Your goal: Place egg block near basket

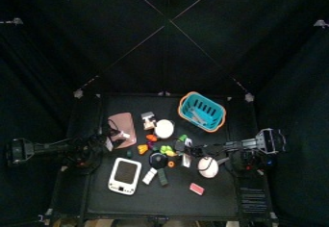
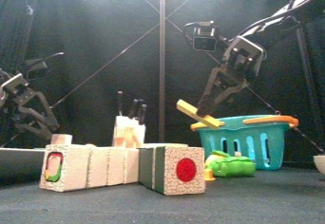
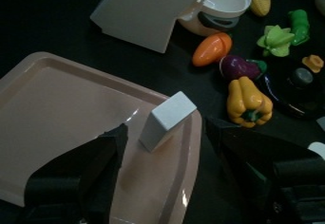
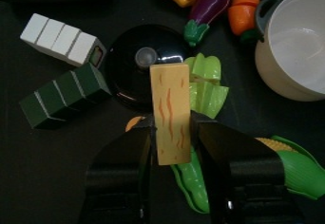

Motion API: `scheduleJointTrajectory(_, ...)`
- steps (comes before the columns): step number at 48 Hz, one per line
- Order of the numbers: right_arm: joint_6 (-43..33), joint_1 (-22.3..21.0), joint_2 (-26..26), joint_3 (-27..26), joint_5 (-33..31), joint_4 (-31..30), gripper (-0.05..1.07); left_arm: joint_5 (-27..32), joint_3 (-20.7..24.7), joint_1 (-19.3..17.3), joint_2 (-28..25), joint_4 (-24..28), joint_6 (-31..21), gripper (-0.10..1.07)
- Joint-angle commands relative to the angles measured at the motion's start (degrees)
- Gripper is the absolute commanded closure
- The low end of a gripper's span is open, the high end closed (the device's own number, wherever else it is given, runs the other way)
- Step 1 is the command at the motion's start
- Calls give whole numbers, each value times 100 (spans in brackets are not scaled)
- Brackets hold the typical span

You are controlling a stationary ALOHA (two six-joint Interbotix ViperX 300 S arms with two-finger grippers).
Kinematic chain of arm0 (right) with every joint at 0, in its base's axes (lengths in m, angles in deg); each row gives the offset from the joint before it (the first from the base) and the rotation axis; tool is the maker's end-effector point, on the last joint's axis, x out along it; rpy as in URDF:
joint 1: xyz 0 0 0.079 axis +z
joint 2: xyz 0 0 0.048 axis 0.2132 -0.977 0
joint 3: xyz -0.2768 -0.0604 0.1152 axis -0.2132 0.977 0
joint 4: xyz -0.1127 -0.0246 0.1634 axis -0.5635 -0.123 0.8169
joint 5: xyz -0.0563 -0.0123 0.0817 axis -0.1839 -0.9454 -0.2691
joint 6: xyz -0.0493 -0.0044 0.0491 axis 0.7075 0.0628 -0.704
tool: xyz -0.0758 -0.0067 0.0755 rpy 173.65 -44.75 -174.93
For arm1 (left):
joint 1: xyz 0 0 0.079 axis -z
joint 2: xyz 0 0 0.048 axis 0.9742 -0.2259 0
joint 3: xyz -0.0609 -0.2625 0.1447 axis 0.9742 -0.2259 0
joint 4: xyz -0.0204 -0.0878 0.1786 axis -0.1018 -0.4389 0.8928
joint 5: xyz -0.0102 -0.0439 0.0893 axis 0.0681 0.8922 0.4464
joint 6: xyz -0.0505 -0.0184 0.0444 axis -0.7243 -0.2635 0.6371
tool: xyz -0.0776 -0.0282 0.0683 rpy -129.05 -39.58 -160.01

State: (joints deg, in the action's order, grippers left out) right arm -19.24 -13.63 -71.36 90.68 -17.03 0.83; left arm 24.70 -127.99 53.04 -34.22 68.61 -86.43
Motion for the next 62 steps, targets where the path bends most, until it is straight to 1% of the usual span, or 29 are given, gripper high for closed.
scheduleJointTrajectory(1, 0, -26, 97, -132, 35, 0, 52, -35, 105, 0, 0, 0, 0, 0)
scheduleJointTrajectory(10, 9, -26, 88, -132, 35, 0, 52, -53, 158, 0, 35, 26, 9, 0)
scheduleJointTrajectory(14, 9, -35, 88, -132, 35, 0, 52, -88, 229, 97, 97, 26, 0, 0)
scheduleJointTrajectory(18, 9, -44, 97, -141, 35, 0, 52, -132, 343, 369, 193, 44, 18, 0)
scheduleJointTrajectory(25, 18, -62, 88, -193, 35, -35, 52, -255, 624, 976, 299, 220, 26, 0)
scheduleJointTrajectory(30, 26, -70, 88, -290, 35, -53, 52, -378, 826, 1292, 255, 343, 9, 0)
scheduleJointTrajectory(37, 53, -70, 26, -431, 35, -105, 52, -598, 1125, 1635, 141, 316, 0, 0)
scheduleJointTrajectory(44, 35, -70, -88, -580, 35, -246, 52, -853, 1406, 1916, -88, 272, -9, 0)
scheduleJointTrajectory(51, 35, -79, -202, -729, 35, -352, 52, -1257, 1626, 2171, -571, 123, -18, 0)
scheduleJointTrajectory(57, 26, -97, -255, -809, 9, -404, 52, -1582, 1740, 2259, -967, -79, -18, 0)
scheduleJointTrajectory(62, 9, -97, -237, -826, -176, -404, 52, -1723, 1802, 2320, -1274, -246, -18, 0)
